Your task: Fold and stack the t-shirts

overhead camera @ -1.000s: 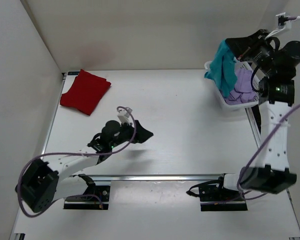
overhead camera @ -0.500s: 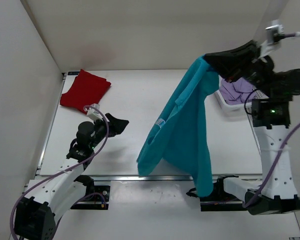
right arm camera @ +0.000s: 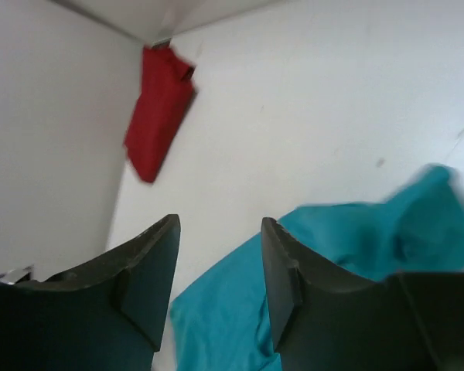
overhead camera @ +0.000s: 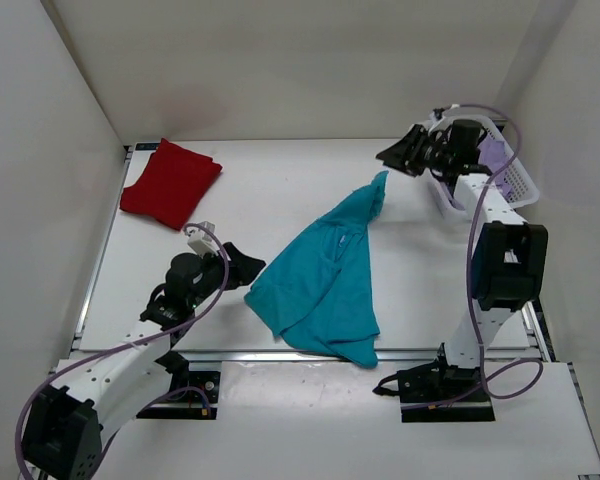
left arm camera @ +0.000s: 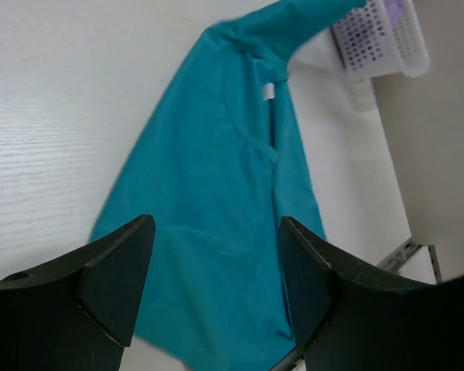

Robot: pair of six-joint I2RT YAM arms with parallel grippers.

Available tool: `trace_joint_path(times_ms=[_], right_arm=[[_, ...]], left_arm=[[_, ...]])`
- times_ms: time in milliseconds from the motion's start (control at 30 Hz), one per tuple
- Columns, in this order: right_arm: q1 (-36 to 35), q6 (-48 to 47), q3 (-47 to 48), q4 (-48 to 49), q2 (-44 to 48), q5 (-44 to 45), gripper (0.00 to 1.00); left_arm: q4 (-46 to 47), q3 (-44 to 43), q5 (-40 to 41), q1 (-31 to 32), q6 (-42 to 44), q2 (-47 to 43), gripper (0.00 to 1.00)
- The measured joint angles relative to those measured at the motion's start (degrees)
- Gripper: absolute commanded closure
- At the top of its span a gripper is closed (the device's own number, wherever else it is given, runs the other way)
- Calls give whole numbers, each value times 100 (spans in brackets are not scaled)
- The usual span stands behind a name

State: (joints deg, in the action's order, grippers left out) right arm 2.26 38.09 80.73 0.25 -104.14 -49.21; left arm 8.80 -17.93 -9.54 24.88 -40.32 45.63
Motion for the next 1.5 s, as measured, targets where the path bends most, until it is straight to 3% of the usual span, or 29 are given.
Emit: trace_joint_path(times_ms=[67, 133, 200, 267, 333, 467, 600, 667, 933, 1267, 1500], right_arm=[[-55, -476, 586, -546, 35, 538, 55], [-396, -844, 627, -734, 431, 1047, 64], [-1005, -1010, 116, -645, 1056, 1423, 75], [-1825, -1027, -828, -407, 1799, 1687, 95], [-2796, -1008, -1869, -197, 2363, 1871, 100], [-4345, -861, -3403, -256, 2590, 2496, 95], [-5617, -466, -4308, -442, 2647, 3150, 71], [-6039, -271, -4435, -380, 2651, 3375, 67], [-6592, 122, -3805, 243, 1705, 3626, 64], [-6406, 669, -3748, 544, 1410, 3563, 59], [-6363, 892, -3748, 522, 1161, 3467, 64]], left_arm=[[-17, 22, 81, -2, 0, 120, 25], [-20, 22, 170, 0, 0, 243, 27], [-22, 17, 201, -17, 2, 393, 28], [-68, -31, 188, -85, 20, 595, 29], [-136, -109, 146, -229, 46, 765, 30], [-245, -210, 90, -514, 98, 817, 31], [-280, -310, 52, -564, 122, 831, 31], [-275, -358, 15, -520, 118, 890, 31], [-280, -376, -7, -328, 59, 894, 31], [-282, -376, -44, -463, 44, 710, 32], [-282, -376, -168, -612, 26, 710, 32]])
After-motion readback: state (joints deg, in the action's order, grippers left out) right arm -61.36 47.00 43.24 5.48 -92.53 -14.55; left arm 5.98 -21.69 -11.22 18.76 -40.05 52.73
